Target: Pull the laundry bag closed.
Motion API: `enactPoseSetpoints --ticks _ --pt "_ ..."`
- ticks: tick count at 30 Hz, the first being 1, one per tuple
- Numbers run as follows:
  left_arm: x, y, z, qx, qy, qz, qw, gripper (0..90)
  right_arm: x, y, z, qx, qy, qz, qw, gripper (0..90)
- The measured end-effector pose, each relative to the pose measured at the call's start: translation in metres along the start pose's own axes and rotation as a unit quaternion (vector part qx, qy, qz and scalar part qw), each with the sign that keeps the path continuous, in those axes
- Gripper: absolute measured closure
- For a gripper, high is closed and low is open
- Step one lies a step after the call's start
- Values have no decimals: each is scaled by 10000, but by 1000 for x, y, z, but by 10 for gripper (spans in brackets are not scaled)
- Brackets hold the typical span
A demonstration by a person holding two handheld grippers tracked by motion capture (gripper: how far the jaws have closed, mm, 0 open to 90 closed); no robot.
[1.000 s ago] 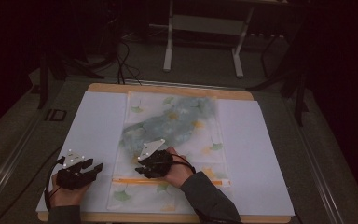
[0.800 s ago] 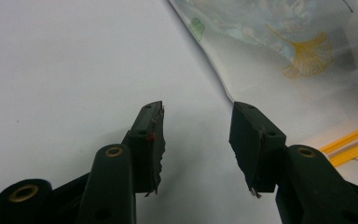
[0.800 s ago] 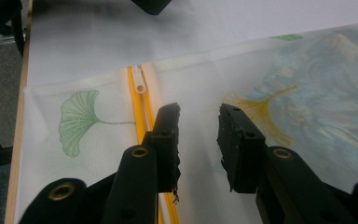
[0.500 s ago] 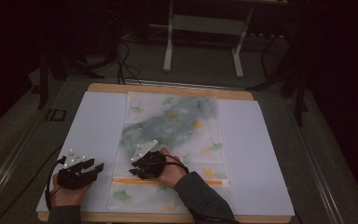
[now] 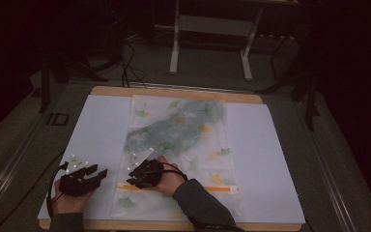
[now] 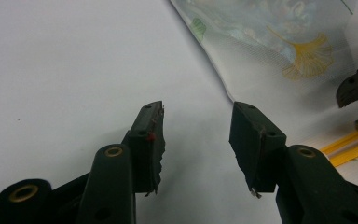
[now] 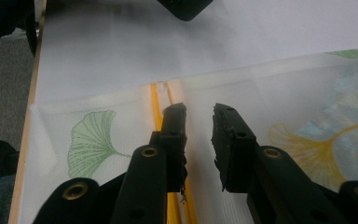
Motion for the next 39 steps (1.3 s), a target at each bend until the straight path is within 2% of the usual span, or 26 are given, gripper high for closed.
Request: enactPoseSetpoints --ticks 18,25,39 --pt "0 -1 0 7 -15 -14 10000 544 16 1 -12 -60 264 -96 9996 759" --pt "0 -1 0 4 -20 -13 10000 544 22 2 -16 -149 369 -224 9990 764" --pt "0 -1 1 15 -57 -30 10000 544 29 7 -20 -219 393 -289 9986 829"
Point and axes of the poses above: each handheld gripper's, and its own axes: x roughly forward along the jaws, y roughly out of its top, z roughly to its right, the point moved 6 cm from there along x, roughly forward along the jaws, and after that the axes turned 12 degrees about -y, right-handed, at the moved point
